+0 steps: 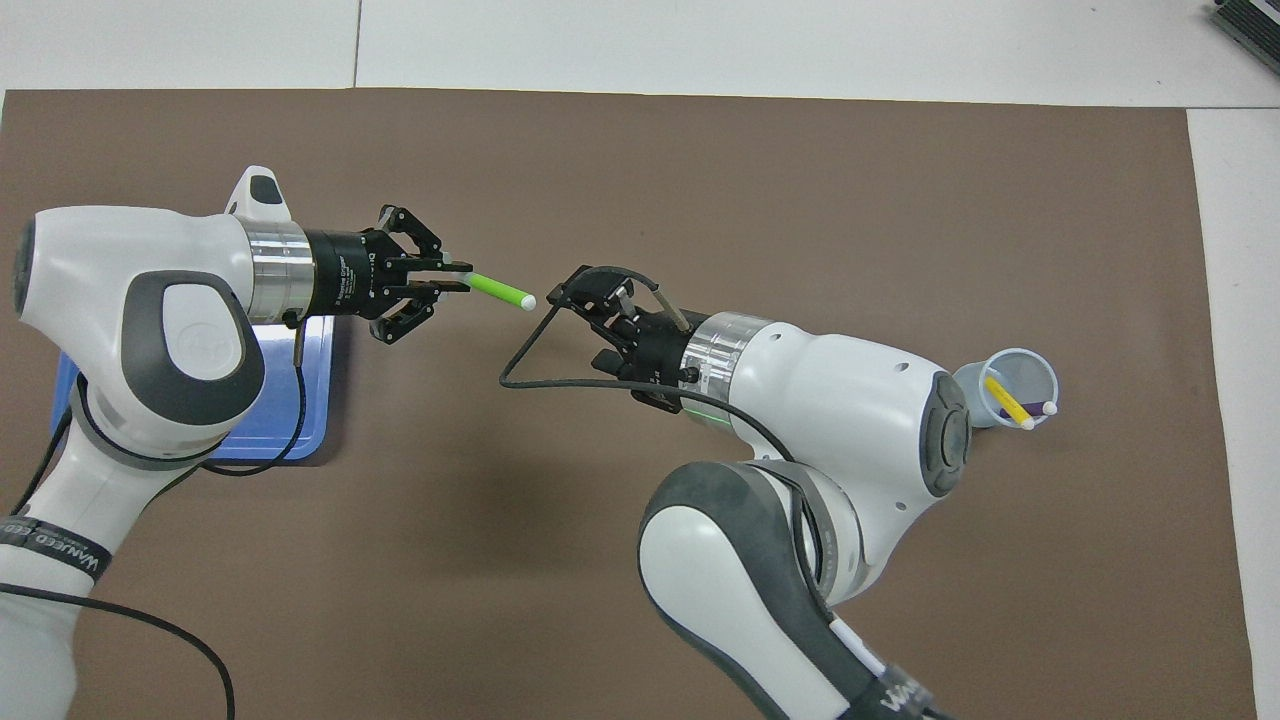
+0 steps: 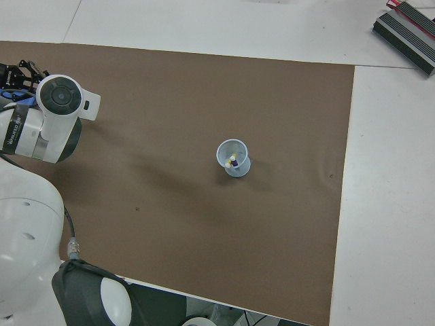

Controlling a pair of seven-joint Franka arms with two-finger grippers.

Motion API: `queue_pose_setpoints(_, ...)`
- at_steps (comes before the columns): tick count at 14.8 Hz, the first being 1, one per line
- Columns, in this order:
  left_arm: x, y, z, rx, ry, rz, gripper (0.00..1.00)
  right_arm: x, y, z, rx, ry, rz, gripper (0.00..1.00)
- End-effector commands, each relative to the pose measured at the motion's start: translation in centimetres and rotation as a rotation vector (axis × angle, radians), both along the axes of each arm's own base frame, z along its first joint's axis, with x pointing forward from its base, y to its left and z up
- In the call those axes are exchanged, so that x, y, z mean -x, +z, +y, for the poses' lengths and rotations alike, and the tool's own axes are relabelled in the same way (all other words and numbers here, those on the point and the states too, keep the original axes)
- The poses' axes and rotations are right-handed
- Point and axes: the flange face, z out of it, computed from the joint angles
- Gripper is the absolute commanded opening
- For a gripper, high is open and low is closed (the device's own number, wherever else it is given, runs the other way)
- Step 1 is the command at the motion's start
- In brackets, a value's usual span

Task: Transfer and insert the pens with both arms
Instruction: 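Grasp the green pen tip with the right gripper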

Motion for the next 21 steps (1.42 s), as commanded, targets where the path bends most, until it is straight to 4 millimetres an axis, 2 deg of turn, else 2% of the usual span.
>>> queue_pose_setpoints(1, 2.2, 0.2, -0.7, 0.002, 0.023, -0.001, 0.00, -0.7, -0.5, 2.7, -0.024, -0.021, -0.028, 0.91)
queue_pose_setpoints(4, 3.0, 0.1, -1.4, 0.006, 0.034, -0.007, 0.00, -2.0, -0.5, 3.6, -0.037, -0.024, -0.039, 0.91)
queue_pose_setpoints(8, 3.0, 0.2, -1.4, 0.009, 0.036, -0.008, 0.00, -1.8, -1.1, 3.9, -0.030, -0.018, -0.034, 0.91)
queue_pose_setpoints(10, 3.0, 0.2, -1.4, 0.009, 0.036, -0.008, 0.00, -1.8, -1.1, 4.0, -0.030, -0.018, -0.034, 0.86)
queue_pose_setpoints(17, 3.1, 1.0, -1.4, 0.015, 0.039, -0.015, 0.00, -1.7, -1.1, 4.1, -0.033, -0.016, -0.032, 0.85)
queue_pose_setpoints(19, 3.1, 1.0, -1.4, 0.015, 0.039, -0.015, 0.00, -1.5, -1.1, 4.4, -0.035, -0.013, -0.030, 0.75)
queue_pose_setpoints(21, 3.1, 1.0, -1.4, 0.015, 0.040, -0.014, 0.00, -1.5, -1.0, 4.4, -0.044, -0.028, -0.016, 0.72)
